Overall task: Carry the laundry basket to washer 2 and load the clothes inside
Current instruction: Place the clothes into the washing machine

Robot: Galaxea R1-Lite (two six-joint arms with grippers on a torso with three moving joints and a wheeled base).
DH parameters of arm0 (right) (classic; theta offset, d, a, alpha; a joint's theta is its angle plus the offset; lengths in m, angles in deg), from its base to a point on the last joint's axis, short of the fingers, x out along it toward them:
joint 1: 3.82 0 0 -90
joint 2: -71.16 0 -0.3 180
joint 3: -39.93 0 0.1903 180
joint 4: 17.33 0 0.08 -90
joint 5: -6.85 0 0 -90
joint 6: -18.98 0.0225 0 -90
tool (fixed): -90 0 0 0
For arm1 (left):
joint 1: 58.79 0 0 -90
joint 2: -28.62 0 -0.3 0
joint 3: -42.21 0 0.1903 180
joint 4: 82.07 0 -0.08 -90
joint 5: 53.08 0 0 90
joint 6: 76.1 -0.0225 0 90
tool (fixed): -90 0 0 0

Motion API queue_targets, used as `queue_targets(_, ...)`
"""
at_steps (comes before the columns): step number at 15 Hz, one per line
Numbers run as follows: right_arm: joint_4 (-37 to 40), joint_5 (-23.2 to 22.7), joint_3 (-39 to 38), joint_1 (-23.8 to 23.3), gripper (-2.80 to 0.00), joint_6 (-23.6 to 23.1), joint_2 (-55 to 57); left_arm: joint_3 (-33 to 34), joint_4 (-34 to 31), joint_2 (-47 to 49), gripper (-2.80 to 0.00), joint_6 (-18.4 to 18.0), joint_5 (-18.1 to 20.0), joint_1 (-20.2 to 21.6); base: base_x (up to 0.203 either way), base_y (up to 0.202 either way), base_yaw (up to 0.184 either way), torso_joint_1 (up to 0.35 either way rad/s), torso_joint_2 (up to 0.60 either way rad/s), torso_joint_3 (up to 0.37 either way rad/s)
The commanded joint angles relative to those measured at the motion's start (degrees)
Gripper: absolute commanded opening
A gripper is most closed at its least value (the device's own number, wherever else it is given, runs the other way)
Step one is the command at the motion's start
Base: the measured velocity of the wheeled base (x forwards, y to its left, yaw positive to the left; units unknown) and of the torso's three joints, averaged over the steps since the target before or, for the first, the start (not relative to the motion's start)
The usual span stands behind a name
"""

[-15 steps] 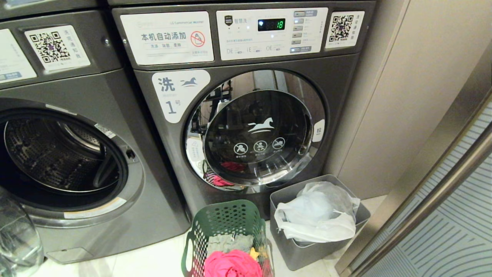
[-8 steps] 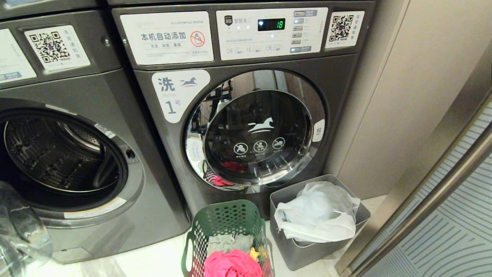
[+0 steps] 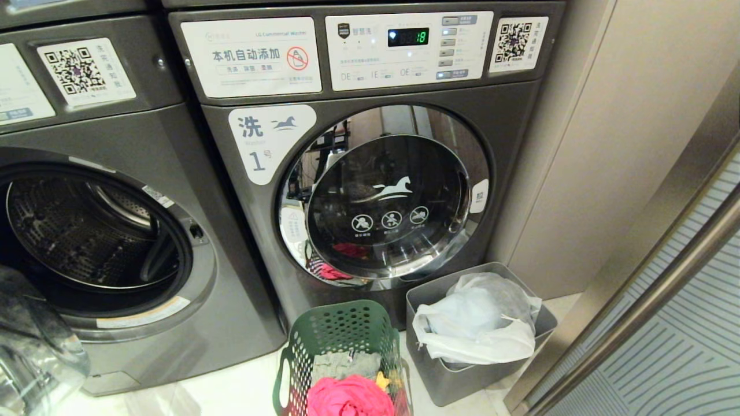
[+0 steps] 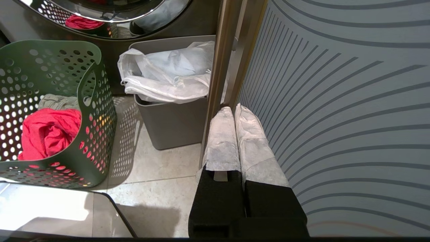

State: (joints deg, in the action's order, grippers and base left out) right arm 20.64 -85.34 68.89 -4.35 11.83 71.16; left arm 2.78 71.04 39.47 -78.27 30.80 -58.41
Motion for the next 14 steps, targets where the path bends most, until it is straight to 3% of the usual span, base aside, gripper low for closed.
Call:
queue_targets(1,0.1,0.0,0.0,0.0,-2.8,-0.1,0.1,-4.6,-0.1,12.9,-2.8,0.1,-2.8,0.1,0.0,0.0,0.0,0.0,0.0,0.0)
queue_targets(5,0.1,0.0,0.0,0.0,-2.8,-0.1,0.1,-14.9,-2.0,34.2,-2.8,0.2,-15.7,2.4,0.0,0.0,0.0,0.0,0.0,0.0)
queue_targets(8,0.1,0.0,0.0,0.0,-2.8,-0.1,0.1,-21.0,-3.6,49.4,-2.8,3.7,-24.9,4.9,0.0,0.0,0.0,0.0,0.0,0.0)
queue_targets(10,0.1,0.0,0.0,0.0,-2.8,-0.1,0.1,-26.1,-4.3,57.1,-2.8,5.4,-33.7,6.9,0.0,0.0,0.0,0.0,0.0,0.0)
queue_targets(14,0.1,0.0,0.0,0.0,-2.8,-0.1,0.1,-31.7,-4.6,64.5,-2.8,6.3,-42.3,13.1,0.0,0.0,0.0,0.0,0.0,0.0)
